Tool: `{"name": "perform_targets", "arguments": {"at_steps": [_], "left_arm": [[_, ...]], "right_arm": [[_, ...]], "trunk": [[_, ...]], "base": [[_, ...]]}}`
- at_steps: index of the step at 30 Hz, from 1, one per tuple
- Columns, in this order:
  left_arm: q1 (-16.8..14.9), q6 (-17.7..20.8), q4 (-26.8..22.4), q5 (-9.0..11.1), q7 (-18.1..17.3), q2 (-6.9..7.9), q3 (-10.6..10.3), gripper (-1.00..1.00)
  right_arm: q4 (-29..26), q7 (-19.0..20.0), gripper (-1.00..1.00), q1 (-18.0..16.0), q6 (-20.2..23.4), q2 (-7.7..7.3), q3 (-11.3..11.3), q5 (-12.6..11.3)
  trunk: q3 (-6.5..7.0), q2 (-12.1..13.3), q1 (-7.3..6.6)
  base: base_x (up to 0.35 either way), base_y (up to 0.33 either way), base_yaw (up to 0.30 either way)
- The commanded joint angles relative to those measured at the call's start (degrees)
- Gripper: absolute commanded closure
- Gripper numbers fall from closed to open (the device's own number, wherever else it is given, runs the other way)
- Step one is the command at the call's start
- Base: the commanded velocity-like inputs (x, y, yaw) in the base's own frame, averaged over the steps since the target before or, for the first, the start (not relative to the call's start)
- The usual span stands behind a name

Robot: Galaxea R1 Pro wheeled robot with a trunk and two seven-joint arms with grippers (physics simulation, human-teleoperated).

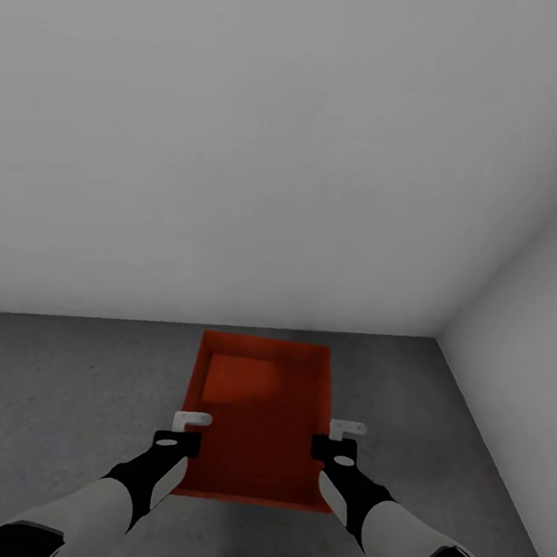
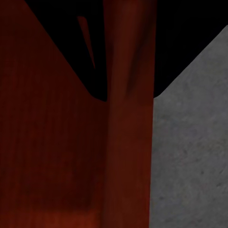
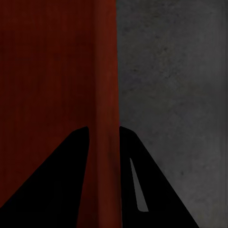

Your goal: Move the two storage containers from the living room to the garage. In the garage, place one container on the floor and stack the other container on top of it (either order is fine).

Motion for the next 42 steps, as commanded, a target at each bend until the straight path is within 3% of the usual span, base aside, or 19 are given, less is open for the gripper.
{"name": "perform_targets", "arguments": {"at_steps": [1,18,28,42], "left_arm": [[-0.01,0.41,-0.24,-0.74,1.93,0.69,0.8,1.0],[-0.01,0.41,-0.23,-0.74,2.02,0.68,0.8,1.0],[-0.01,0.41,-0.23,-0.74,2.02,0.67,0.8,1.0],[-0.01,0.41,-0.23,-0.74,2.02,0.64,0.8,1.0]], "right_arm": [[3.64,-0.65,1.0,-0.05,-0.44,-0.22,-0.69,-0.65],[3.64,-0.65,1.0,-0.05,-0.13,-0.22,-0.72,-0.65],[3.64,-1.22,1.0,-0.05,-0.25,-0.22,-0.73,-0.66],[3.64,-1.27,1.0,-0.05,-0.26,-0.22,-0.73,-0.65]], "trunk": [[-0.04,-0.03,0.0],[-0.05,-0.03,0.0],[-0.11,-0.03,0.0],[-0.11,-0.03,0.0]], "base": [[0.0,-0.007,0.0],[0.0,-0.001,0.003],[0.0,0.0,0.214],[0.0,0.0,0.015]]}}
